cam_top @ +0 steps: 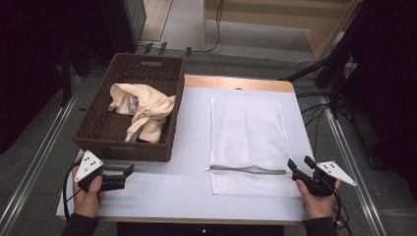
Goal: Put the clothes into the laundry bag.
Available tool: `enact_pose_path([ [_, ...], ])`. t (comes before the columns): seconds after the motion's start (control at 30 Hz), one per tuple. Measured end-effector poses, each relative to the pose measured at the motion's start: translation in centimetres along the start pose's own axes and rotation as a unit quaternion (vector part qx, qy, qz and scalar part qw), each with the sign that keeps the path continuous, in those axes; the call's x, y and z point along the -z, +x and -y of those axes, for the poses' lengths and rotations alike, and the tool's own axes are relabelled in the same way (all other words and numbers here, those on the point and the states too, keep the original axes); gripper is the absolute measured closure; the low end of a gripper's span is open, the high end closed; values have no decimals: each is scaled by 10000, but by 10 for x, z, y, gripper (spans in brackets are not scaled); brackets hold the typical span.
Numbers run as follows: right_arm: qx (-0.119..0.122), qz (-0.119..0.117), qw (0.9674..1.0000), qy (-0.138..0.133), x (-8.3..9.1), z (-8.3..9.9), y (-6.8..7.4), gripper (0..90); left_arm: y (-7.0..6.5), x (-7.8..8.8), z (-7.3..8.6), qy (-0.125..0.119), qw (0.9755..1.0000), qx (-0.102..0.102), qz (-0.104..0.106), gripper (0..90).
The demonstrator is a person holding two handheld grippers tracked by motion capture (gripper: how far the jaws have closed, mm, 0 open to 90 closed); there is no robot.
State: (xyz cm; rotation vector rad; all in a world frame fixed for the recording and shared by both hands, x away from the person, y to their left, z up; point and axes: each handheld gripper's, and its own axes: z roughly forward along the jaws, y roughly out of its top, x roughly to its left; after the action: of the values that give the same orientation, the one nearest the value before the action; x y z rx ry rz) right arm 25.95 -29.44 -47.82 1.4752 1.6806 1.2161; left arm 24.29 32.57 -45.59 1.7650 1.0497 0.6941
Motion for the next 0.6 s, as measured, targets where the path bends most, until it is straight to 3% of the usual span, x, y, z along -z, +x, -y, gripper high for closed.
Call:
enact_pose_path([
  [0.4,324,-80,9994,-29,4,3,13,441,1,1,1,-46,9999,65,89,0],
  [0.6,421,-274,9987,47,1,1,24,458,4,4,2,-90,9996,182,213,0],
])
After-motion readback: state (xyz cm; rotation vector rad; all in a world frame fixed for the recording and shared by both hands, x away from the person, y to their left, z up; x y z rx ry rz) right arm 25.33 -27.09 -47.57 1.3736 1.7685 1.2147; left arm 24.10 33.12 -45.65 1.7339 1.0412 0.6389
